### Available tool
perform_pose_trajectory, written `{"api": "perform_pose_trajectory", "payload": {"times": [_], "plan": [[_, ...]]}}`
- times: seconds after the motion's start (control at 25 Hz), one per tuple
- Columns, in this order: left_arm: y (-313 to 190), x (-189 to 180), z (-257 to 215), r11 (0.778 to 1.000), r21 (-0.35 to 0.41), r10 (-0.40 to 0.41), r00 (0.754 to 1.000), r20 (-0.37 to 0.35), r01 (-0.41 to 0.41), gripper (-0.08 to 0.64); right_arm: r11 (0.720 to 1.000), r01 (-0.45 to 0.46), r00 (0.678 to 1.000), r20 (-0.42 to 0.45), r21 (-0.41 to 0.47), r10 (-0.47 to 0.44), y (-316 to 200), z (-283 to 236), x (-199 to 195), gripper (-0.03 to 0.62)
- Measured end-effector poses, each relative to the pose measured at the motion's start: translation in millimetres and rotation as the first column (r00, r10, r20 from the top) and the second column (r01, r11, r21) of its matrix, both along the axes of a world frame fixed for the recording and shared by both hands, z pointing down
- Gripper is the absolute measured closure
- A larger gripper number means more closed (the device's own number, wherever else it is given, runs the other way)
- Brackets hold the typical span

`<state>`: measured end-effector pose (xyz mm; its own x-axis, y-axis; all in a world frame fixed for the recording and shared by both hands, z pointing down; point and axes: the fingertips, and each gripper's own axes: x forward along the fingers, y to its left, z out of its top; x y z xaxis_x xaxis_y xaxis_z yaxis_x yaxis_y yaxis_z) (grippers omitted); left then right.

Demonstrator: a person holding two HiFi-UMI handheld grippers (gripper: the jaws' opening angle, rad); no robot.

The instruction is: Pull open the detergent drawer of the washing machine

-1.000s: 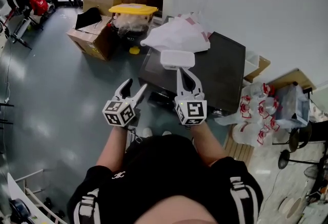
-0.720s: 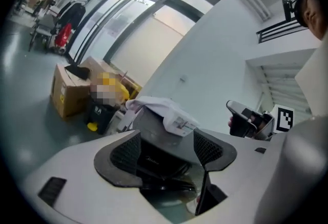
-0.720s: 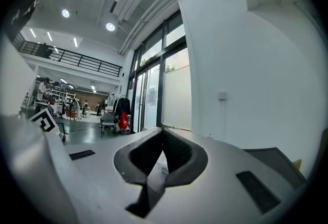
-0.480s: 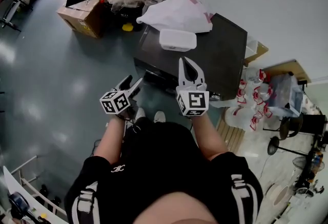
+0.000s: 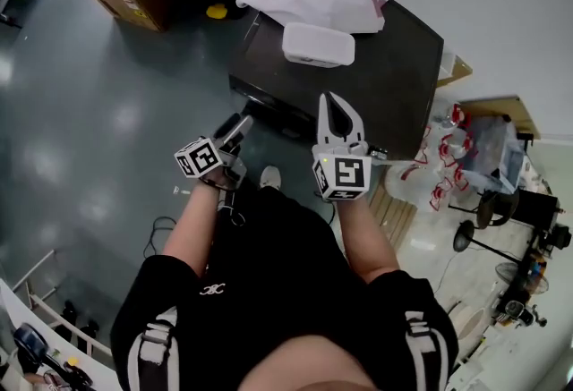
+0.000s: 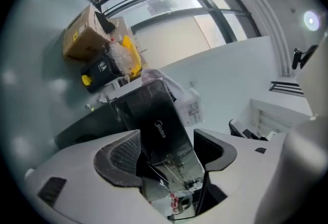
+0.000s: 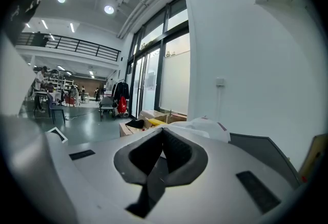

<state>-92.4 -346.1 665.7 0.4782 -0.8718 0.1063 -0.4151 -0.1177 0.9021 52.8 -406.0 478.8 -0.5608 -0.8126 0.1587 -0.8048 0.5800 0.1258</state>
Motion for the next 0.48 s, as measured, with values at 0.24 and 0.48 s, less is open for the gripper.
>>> {"api": "perform_pose_trajectory", "payload": {"times": [0.24,0.48], "plan": [[-27.7,-1.2,23.3,1.000,0.010,-0.013,0.990,-0.140,0.015,0.242,0.999,-0.022,1.000,-0.013,-0.031,0.021,-5.5,13.9,3.6,0.589],[-45.7,-0.3,50.1,0.999,-0.030,-0.018,0.974,-0.224,0.012,0.244,0.998,-0.050,0.998,-0.031,-0.047,0.048,-12.2,23.9,9.6,0.589]]}}
